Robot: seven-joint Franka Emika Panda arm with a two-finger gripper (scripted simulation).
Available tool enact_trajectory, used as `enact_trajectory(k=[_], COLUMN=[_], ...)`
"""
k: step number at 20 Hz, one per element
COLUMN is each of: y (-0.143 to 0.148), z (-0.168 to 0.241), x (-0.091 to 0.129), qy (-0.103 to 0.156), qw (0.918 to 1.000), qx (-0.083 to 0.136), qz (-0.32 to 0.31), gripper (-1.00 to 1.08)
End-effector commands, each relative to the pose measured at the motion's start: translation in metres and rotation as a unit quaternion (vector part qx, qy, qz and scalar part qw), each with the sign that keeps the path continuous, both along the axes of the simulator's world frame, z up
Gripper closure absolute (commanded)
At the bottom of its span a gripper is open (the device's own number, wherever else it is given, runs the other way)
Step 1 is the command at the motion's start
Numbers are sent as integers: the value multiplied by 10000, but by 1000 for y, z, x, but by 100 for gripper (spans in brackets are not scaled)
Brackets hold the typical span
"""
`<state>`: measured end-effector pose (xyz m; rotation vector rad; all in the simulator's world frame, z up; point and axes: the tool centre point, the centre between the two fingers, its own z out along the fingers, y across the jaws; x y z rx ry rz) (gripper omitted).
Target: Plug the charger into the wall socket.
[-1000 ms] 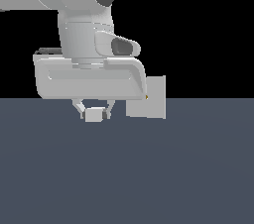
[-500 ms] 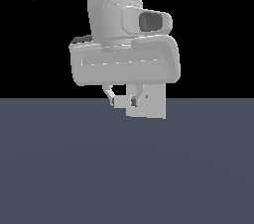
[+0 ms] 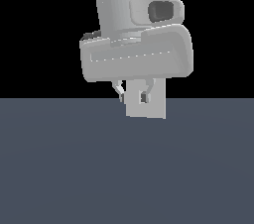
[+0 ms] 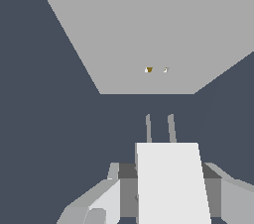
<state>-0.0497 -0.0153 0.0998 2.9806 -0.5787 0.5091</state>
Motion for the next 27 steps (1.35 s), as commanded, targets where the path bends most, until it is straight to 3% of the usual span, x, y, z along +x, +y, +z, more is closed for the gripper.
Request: enact_trajectory(k=[1,8,20,27], y=[-1,-2,-18,-20], z=[0,0,0,0], x=[0,3,40,46], qy=[1,1,6,5], qw=[10000,10000,10000,10000], qx=[-1,-1,1,-2], qz=[-19,-14,-16,-16], gripper=[108,108,108,108])
